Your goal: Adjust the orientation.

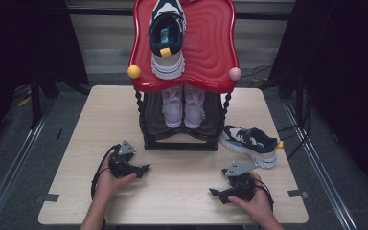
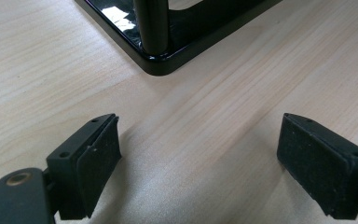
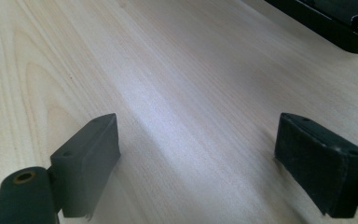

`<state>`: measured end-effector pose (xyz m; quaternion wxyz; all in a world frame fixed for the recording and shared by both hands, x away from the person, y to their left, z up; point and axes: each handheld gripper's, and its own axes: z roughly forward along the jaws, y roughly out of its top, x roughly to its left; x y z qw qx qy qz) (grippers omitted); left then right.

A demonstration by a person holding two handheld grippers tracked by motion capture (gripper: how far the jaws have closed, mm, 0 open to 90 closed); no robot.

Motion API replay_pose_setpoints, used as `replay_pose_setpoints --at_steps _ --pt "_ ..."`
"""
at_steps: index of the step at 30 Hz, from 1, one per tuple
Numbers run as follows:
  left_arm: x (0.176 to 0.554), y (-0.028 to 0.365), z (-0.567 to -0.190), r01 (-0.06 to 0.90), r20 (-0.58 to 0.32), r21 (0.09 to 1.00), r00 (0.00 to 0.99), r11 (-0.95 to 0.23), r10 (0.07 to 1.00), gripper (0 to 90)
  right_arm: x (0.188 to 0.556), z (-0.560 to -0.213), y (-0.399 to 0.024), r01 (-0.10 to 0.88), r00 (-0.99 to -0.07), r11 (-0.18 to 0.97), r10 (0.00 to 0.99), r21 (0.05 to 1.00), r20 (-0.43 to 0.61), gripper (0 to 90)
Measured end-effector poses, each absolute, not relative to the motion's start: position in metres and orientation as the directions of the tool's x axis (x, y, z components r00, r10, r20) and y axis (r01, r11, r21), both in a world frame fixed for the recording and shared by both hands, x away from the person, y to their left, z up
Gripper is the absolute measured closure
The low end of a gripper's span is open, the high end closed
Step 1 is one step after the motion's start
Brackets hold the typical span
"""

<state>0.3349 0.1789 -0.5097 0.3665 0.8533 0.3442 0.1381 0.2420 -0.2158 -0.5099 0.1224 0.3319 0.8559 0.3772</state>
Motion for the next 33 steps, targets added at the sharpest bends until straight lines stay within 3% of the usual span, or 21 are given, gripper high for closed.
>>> replay_pose_setpoints --at_steps 12,33 --pt "0.335 0.179 -0.51 0.492 -0.016 0.717 0.72 -0.494 0.694 11.9 0.245 -0.502 -0.233 0.484 -0.75 0.506 0.661 0.714 0.04 14.2" --pt "0.335 0.179 -0.51 0.491 -0.018 0.717 0.723 -0.495 0.691 11.7 0.276 -0.451 -0.273 0.48 -0.712 0.469 0.702 0.742 0.017 16.9"
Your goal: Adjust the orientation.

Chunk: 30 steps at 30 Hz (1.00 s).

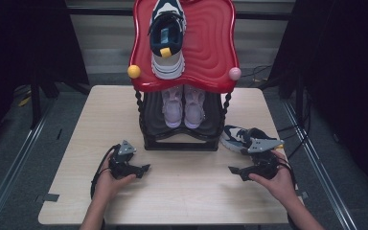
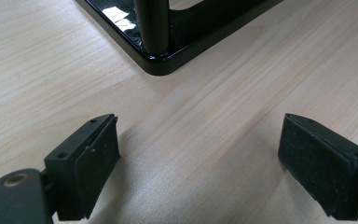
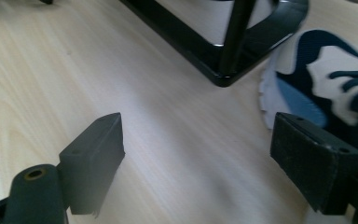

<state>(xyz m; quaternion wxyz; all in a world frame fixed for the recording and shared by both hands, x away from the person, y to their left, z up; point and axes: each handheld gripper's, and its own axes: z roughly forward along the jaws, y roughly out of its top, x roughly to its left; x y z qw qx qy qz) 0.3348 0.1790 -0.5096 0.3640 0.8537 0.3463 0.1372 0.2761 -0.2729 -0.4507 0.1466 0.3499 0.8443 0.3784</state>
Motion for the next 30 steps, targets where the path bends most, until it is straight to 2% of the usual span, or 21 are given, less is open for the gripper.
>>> replay_pose_setpoints --at_steps 12,14,24,30 --pt "0.335 0.179 -0.51 0.491 -0.018 0.717 0.723 -0.495 0.691 11.7 0.29 -0.433 -0.298 0.498 -0.647 0.465 0.761 0.732 -0.043 17.3" --pt "0.335 0.179 -0.51 0.491 -0.018 0.717 0.723 -0.495 0.691 11.7 0.294 -0.433 -0.303 0.502 -0.639 0.458 0.768 0.734 -0.042 21.4" --pt "0.335 0.179 -0.51 0.491 -0.017 0.717 0.723 -0.496 0.691 11.7 0.293 -0.425 -0.306 0.488 -0.625 0.49 0.774 0.722 -0.103 20.1" --pt "0.335 0.179 -0.51 0.49 -0.018 0.717 0.724 -0.496 0.69 11.6 0.296 -0.43 -0.317 0.525 -0.596 0.475 0.797 0.707 -0.093 20.2"
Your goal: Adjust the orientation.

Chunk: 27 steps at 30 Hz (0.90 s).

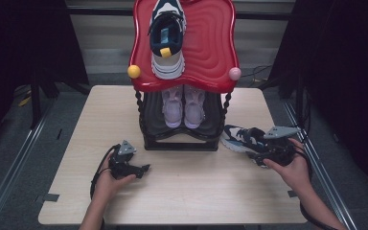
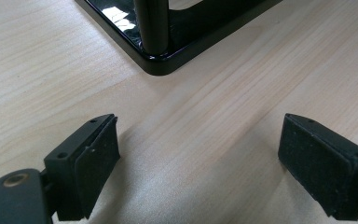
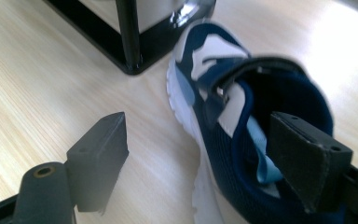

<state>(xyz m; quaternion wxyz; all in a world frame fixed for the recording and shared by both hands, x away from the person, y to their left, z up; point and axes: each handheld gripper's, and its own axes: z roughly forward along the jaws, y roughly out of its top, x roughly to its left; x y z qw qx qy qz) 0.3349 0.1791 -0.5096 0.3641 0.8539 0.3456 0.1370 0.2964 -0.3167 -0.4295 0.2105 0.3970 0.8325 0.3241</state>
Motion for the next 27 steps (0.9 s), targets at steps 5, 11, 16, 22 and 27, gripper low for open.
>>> replay_pose_setpoints --at_steps 5,11,16,22,27 --pt "0.335 0.179 -0.51 0.49 -0.018 0.717 0.724 -0.496 0.689 11.5 0.296 -0.44 -0.312 0.555 -0.611 0.488 0.788 0.674 -0.068 25.0" --pt "0.335 0.179 -0.51 0.49 -0.018 0.717 0.725 -0.496 0.689 11.5 0.286 -0.438 -0.304 0.549 -0.635 0.488 0.772 0.678 -0.041 28.3" --pt "0.335 0.179 -0.51 0.489 -0.018 0.718 0.725 -0.496 0.688 11.5 0.28 -0.437 -0.297 0.544 -0.644 0.497 0.763 0.676 -0.042 27.8" --pt "0.335 0.179 -0.51 0.488 -0.017 0.718 0.725 -0.497 0.688 11.5 0.279 -0.434 -0.299 0.537 -0.638 0.477 0.77 0.696 -0.035 27.2" --pt "0.335 0.179 -0.51 0.489 -0.018 0.718 0.725 -0.496 0.688 11.4 0.28 -0.423 -0.306 0.521 -0.621 0.482 0.78 0.704 -0.074 25.6"
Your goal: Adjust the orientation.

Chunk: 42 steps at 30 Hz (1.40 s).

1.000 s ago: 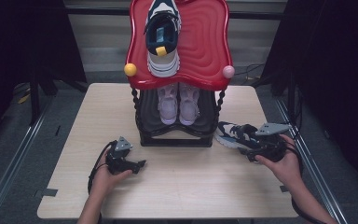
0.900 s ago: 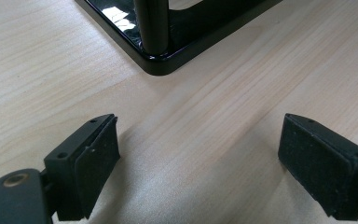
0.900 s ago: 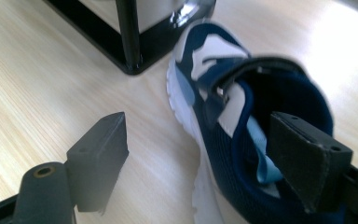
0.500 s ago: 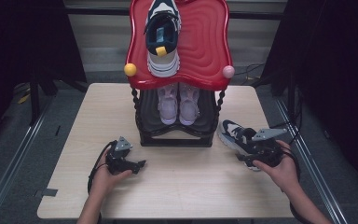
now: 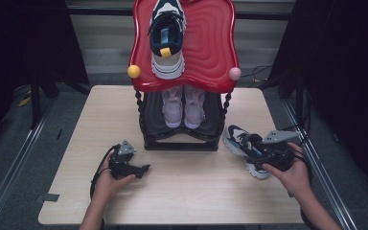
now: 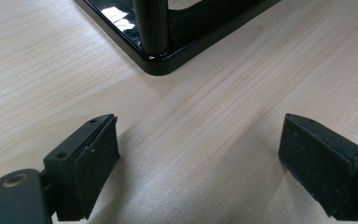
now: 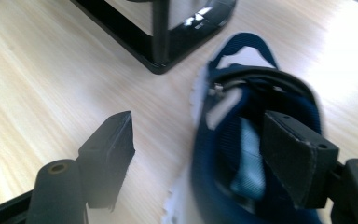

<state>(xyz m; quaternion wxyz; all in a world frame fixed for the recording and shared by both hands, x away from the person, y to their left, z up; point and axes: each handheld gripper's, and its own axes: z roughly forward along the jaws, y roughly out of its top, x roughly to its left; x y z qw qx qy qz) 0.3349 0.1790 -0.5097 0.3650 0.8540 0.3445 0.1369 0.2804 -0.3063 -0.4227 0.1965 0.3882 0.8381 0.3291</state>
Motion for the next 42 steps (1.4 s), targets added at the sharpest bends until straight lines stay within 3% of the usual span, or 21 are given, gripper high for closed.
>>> replay_pose_setpoints --at_steps 8,27,42 --pt "0.335 0.179 -0.51 0.489 -0.017 0.717 0.725 -0.497 0.689 11.4 0.274 -0.436 -0.311 0.56 -0.638 0.503 0.769 0.658 -0.046 26.2" --pt "0.335 0.179 -0.51 0.488 -0.017 0.717 0.725 -0.497 0.688 11.4 0.271 -0.439 -0.288 0.568 -0.648 0.445 0.761 0.693 0.042 26.2" --pt "0.335 0.179 -0.51 0.49 -0.018 0.717 0.725 -0.496 0.689 11.4 0.283 -0.438 -0.267 0.561 -0.684 0.502 0.729 0.658 0.027 29.3"
